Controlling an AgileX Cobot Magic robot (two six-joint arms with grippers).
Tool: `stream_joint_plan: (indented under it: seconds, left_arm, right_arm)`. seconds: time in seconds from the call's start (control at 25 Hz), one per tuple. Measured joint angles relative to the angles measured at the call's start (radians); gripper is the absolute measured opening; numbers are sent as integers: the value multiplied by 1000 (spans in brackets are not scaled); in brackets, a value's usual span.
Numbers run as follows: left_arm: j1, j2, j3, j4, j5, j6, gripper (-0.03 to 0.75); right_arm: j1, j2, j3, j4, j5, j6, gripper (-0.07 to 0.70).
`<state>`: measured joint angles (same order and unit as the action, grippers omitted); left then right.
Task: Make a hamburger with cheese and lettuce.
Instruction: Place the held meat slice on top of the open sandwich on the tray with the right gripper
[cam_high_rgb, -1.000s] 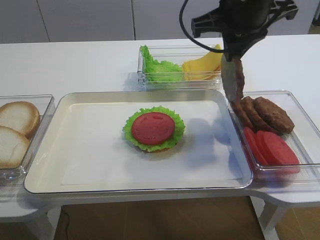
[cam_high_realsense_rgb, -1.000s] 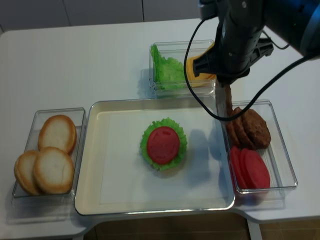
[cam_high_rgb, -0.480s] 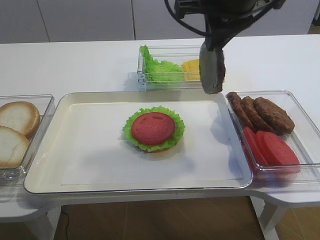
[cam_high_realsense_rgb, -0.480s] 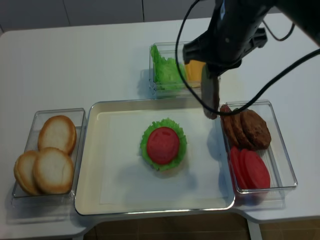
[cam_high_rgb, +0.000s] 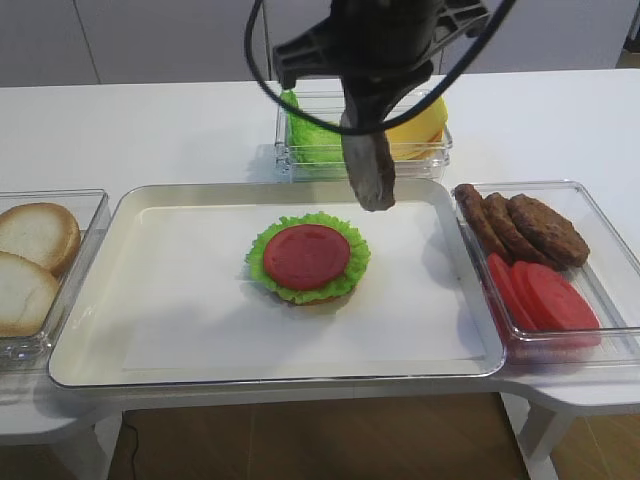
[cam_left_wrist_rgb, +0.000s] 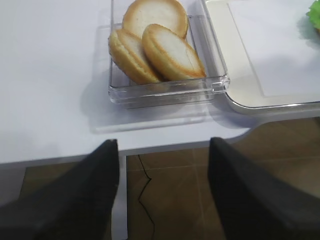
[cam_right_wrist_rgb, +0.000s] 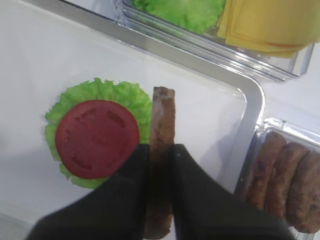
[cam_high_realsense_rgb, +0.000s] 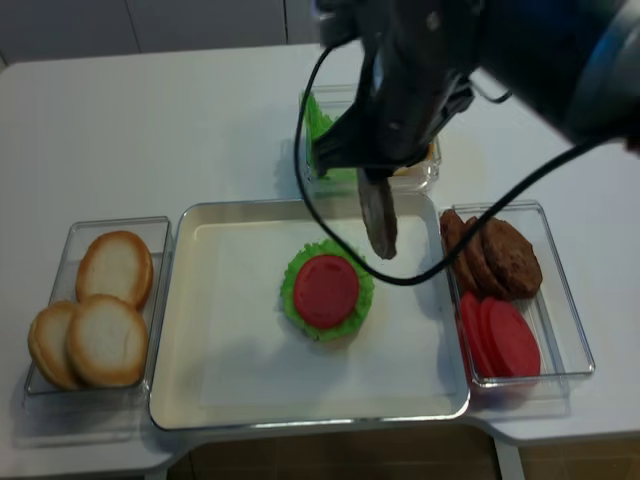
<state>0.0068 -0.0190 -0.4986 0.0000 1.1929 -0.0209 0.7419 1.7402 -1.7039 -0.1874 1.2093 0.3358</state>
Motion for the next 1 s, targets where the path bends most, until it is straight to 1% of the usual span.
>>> stream_joint_plan:
  seconds: [0.2, 0.36, 0.56, 0.76, 1.0]
  left_arm:
    - [0, 0, 0, 0, 0, 0, 421]
    - [0, 0, 0, 0, 0, 0, 421]
    - [0, 0, 0, 0, 0, 0, 421]
    - [0, 0, 0, 0, 0, 0, 421]
    - [0, 0, 0, 0, 0, 0, 421]
  right_arm:
    - [75, 82, 0, -85, -14, 0, 92]
    - [111, 127, 0, -167, -32, 11, 92]
    - [120, 147, 0, -192, -50, 13, 92]
    - [120, 154, 0, -227, -52, 15, 92]
    - [120, 154, 0, -230, -52, 15, 92]
